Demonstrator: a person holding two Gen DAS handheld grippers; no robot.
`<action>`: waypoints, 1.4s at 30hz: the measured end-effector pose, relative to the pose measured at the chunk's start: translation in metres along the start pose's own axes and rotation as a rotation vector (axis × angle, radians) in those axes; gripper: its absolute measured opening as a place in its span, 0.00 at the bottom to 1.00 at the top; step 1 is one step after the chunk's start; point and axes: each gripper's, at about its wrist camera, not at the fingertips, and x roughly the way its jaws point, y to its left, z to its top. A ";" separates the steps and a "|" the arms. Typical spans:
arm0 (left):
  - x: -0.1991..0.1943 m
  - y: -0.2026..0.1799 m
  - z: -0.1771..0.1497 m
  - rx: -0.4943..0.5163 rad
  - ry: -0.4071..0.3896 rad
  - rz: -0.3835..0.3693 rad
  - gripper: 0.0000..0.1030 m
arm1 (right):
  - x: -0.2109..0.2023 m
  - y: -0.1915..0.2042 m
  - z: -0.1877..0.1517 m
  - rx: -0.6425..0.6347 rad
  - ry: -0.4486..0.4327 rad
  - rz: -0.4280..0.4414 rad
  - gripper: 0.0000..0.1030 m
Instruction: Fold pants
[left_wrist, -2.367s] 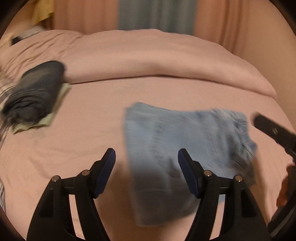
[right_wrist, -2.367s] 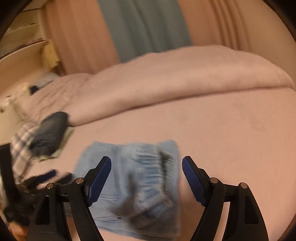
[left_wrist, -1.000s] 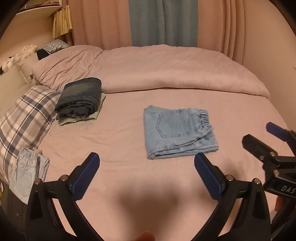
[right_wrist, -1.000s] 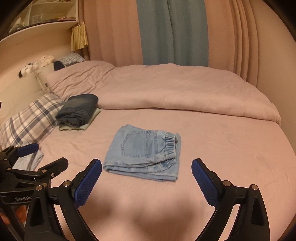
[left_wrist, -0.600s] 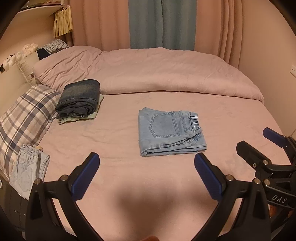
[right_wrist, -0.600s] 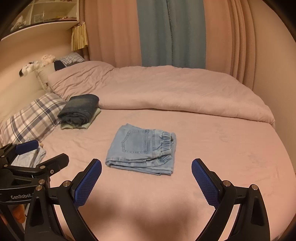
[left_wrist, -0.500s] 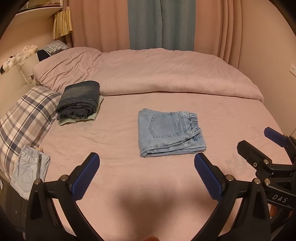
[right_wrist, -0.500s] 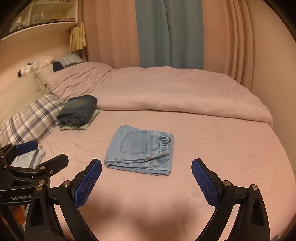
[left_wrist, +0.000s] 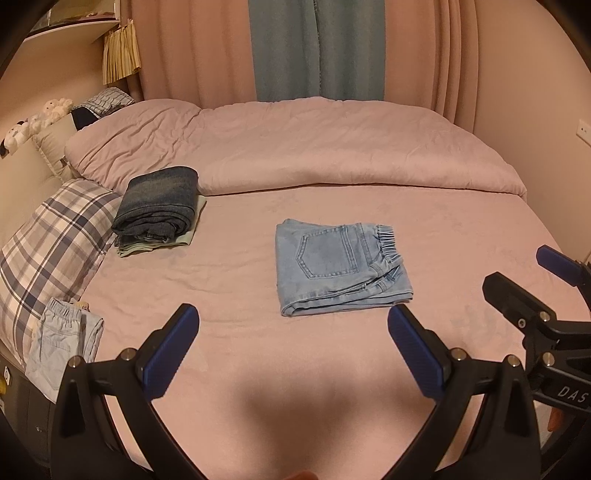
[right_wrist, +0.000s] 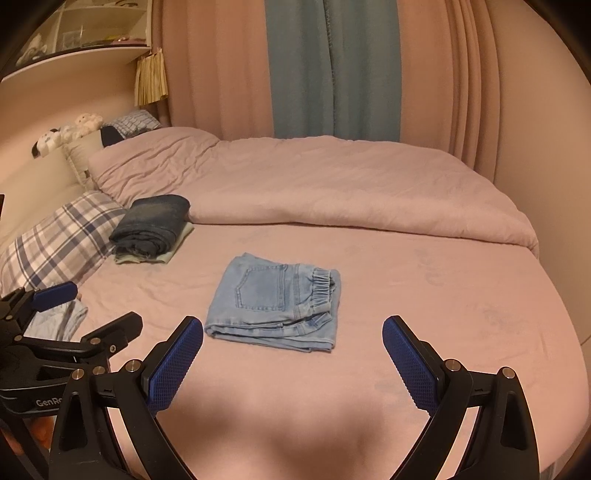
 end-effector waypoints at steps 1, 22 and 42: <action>0.000 0.000 0.000 0.001 0.001 0.001 0.99 | -0.001 0.000 0.000 0.000 -0.001 -0.001 0.95; 0.006 0.002 0.002 0.005 0.007 -0.003 0.99 | -0.001 0.001 0.004 -0.007 -0.004 0.003 0.95; 0.017 -0.001 0.002 0.014 0.031 -0.003 0.99 | 0.000 0.001 -0.001 -0.010 0.001 -0.003 0.95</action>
